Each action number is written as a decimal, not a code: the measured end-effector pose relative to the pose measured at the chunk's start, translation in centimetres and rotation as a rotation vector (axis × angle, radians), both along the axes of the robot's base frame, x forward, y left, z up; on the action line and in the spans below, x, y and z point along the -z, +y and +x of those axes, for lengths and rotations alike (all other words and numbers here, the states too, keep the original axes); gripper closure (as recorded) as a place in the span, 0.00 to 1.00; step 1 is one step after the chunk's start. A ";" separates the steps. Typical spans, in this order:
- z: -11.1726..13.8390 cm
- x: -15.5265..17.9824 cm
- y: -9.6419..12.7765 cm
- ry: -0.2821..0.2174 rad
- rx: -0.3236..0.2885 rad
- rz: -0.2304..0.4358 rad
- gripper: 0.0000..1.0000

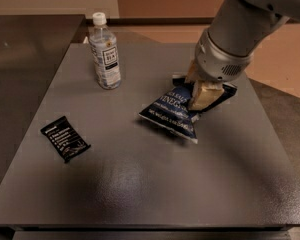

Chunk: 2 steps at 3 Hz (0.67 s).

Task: Move blue chip bag near blue plastic bottle

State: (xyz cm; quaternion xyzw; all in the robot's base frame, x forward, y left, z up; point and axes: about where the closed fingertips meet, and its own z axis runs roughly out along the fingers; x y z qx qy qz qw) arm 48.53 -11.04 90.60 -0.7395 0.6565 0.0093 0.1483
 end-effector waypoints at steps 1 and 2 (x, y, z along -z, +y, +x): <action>2.7 -0.1 3.3 -0.014 -0.002 0.040 1.00; 5.3 0.3 6.2 -0.027 -0.006 0.064 1.00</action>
Offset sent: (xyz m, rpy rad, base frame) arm 0.0840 0.0946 -0.0075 0.0929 -0.0373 0.0107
